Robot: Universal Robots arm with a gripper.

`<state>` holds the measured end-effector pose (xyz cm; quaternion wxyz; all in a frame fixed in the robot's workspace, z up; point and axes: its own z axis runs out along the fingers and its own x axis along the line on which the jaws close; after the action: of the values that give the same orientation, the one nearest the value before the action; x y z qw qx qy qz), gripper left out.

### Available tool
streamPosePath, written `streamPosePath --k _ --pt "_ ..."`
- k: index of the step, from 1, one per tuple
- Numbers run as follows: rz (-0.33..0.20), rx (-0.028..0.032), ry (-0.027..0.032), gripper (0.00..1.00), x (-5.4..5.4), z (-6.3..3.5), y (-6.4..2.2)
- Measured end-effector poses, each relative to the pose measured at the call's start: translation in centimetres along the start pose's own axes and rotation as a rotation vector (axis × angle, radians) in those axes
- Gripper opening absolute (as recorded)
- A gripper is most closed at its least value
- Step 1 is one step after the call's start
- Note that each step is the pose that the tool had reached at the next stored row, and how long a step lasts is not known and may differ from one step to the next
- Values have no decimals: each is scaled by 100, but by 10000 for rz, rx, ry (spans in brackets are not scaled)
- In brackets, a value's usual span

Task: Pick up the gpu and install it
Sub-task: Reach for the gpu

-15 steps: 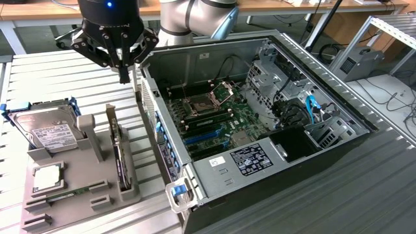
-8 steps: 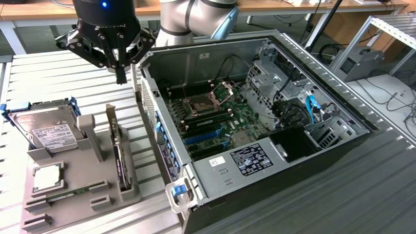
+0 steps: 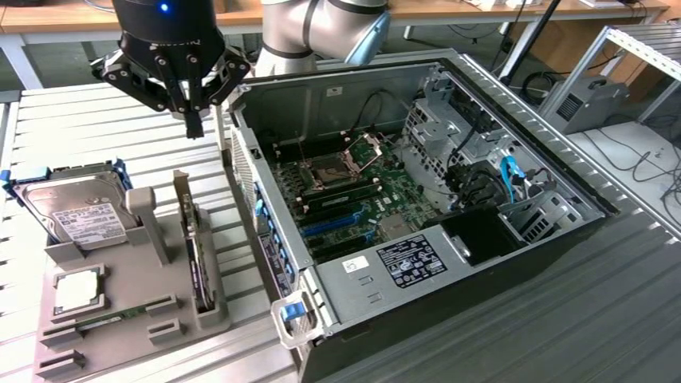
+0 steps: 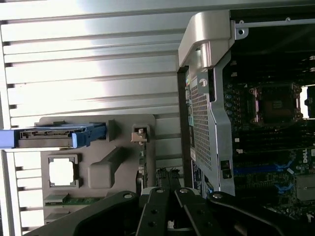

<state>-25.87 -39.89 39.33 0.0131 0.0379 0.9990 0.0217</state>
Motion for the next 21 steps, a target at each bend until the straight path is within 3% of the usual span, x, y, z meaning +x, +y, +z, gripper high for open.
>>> streamPosePath --k 21 --pt "0 0 0 11 20 13 -64"
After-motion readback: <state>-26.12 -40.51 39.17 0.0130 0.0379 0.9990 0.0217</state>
